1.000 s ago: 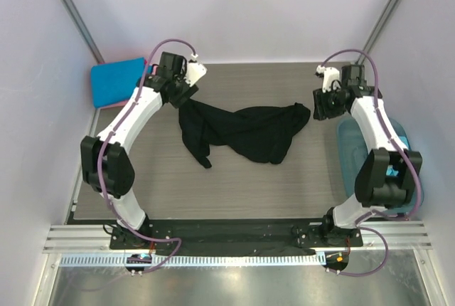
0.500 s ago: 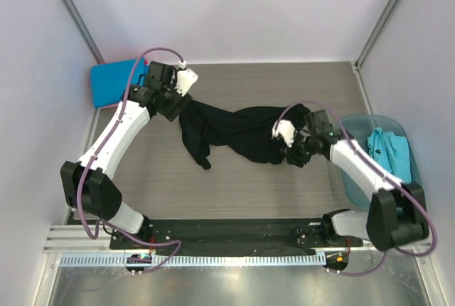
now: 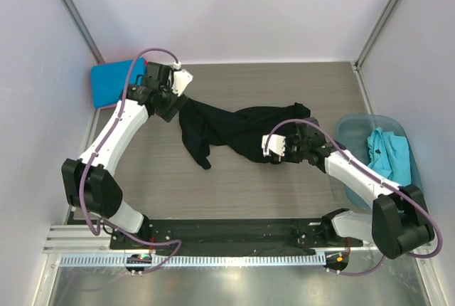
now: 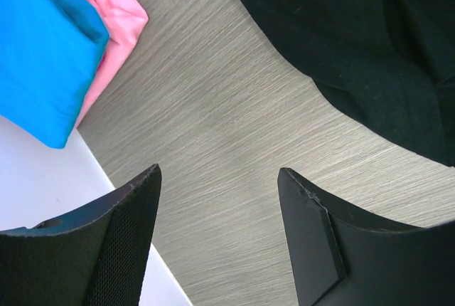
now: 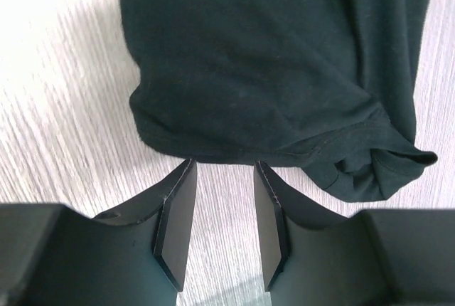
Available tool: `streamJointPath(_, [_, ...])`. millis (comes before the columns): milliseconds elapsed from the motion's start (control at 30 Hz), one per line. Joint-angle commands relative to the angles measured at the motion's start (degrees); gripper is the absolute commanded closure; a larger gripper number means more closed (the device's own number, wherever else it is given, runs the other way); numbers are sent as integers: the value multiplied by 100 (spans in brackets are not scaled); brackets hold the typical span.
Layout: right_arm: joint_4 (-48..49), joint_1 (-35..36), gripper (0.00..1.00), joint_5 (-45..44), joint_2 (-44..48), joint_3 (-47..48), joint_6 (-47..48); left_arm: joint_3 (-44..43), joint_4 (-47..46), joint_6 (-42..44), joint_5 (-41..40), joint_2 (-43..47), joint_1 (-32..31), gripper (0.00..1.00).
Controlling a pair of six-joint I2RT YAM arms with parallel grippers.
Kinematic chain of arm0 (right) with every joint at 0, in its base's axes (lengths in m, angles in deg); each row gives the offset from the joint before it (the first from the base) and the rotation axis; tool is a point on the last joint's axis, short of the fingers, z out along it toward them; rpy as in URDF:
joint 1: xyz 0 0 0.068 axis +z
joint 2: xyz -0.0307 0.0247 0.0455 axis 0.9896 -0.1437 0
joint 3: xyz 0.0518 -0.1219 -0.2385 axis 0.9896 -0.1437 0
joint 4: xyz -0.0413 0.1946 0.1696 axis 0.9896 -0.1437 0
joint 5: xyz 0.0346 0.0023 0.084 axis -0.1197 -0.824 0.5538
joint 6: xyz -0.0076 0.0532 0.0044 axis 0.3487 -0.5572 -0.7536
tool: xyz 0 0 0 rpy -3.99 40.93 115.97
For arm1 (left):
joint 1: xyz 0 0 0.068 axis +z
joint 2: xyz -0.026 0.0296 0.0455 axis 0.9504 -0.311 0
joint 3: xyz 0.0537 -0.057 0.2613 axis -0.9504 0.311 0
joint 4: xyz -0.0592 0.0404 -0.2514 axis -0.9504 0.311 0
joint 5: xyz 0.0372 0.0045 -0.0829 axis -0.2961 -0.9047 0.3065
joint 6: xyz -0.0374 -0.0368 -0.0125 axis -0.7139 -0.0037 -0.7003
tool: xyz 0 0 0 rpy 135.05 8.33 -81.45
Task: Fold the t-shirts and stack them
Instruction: Flatten the tshirt out
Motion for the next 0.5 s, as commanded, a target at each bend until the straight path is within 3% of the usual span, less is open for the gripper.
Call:
streamJointPath(0, [-194,47,57,143,17,144,494,-155,-84,-67,-60,-109,36,32])
streamJointPath(267, [-1118,56,56,319,52,364,951,-208,-154,-59,-95,-232,45,32])
streamJointPath(467, [-594,222,57,285,-246,153,838,-243,-181,-58,-157,-303,54,33])
